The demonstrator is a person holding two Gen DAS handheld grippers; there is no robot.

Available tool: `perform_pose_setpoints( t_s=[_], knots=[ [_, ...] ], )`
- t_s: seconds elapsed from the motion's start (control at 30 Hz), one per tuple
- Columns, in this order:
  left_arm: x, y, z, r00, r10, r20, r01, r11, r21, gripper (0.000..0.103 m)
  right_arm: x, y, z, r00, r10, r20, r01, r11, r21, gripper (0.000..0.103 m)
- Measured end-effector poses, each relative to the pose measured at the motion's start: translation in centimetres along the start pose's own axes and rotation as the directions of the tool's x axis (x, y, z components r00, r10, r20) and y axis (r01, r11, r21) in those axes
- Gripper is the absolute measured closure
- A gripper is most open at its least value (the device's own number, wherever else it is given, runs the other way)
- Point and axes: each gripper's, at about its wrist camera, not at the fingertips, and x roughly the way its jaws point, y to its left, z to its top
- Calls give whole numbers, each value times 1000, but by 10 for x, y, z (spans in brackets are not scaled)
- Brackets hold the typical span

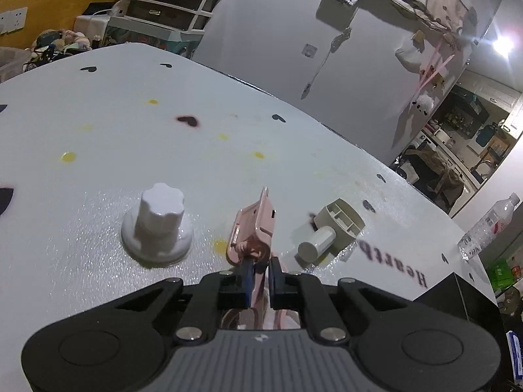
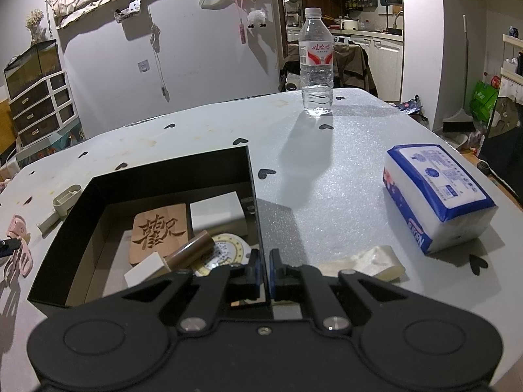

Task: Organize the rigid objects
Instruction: 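Move the left gripper back to the table and grasp the pink scissors, then carry the pink scissors with the left gripper into the black box and release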

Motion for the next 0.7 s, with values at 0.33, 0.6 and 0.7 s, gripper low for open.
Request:
perform_pose_setpoints(
  t_s=[0.33,0.6,0.7],
  knots=[
    [14,-27,2,997,71,-26,-71,997,-1,50,2,-1,-1,1000,8,-3,-8,1000,4,96],
    [30,-47,-1,969,238,69,-243,966,90,68,2,-3,-2,1000,17,1,-17,1000,6,95],
    [30,-41,0,972,219,83,-226,970,86,71,2,-3,-3,1000,22,3,-22,1000,8,95]
  ],
)
